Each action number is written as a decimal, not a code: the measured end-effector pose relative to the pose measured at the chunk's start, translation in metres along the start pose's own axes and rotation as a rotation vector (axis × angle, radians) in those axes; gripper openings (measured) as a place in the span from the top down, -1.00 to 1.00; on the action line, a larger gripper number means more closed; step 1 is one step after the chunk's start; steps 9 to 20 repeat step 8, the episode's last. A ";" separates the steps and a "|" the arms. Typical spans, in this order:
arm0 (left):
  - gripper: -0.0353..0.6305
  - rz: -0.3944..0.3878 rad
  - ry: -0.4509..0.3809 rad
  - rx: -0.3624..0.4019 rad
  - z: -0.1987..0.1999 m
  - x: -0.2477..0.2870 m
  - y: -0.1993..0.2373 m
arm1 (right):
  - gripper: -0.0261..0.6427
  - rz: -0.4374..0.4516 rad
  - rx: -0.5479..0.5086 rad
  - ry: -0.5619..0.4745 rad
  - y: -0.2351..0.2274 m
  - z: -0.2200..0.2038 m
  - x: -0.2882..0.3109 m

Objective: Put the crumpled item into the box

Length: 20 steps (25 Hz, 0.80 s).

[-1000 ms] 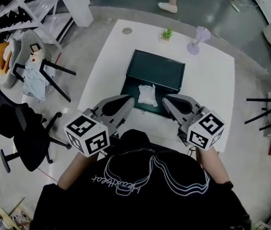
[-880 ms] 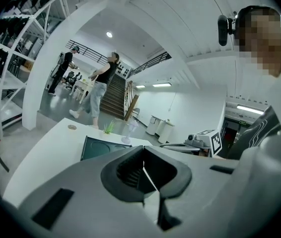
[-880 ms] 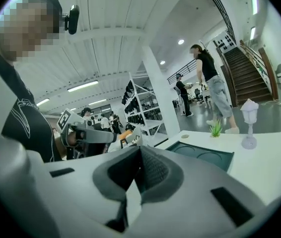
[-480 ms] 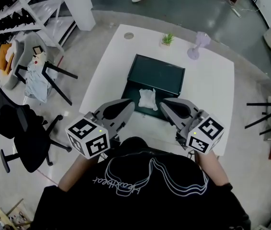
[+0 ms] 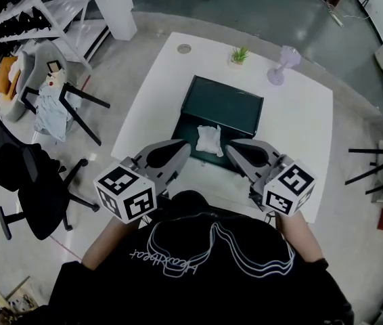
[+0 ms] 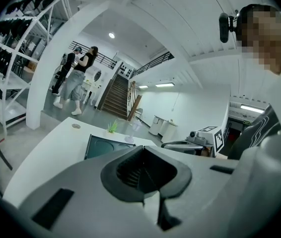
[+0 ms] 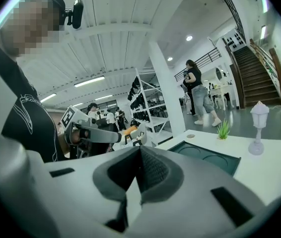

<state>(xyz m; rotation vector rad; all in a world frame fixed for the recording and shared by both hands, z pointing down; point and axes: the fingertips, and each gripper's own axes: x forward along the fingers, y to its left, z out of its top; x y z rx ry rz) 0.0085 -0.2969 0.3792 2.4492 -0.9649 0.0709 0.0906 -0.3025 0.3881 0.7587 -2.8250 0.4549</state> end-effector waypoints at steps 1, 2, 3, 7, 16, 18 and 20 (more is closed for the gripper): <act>0.88 0.004 0.002 0.004 0.000 -0.001 0.000 | 0.91 0.001 -0.005 0.007 0.000 -0.001 0.001; 0.88 0.008 0.003 0.007 0.001 -0.001 0.001 | 0.91 0.001 -0.011 0.015 -0.001 -0.001 0.002; 0.88 0.012 0.003 0.009 0.001 -0.002 0.002 | 0.91 -0.001 -0.015 0.023 -0.002 -0.002 0.003; 0.88 0.021 0.002 0.007 0.002 0.001 0.007 | 0.91 -0.010 -0.023 0.056 -0.009 -0.008 0.008; 0.88 0.023 0.001 0.006 0.002 0.001 0.009 | 0.91 -0.012 -0.024 0.064 -0.011 -0.010 0.009; 0.88 0.023 0.001 0.006 0.002 0.001 0.009 | 0.91 -0.012 -0.024 0.064 -0.011 -0.010 0.009; 0.88 0.023 0.001 0.006 0.002 0.001 0.009 | 0.91 -0.012 -0.024 0.064 -0.011 -0.010 0.009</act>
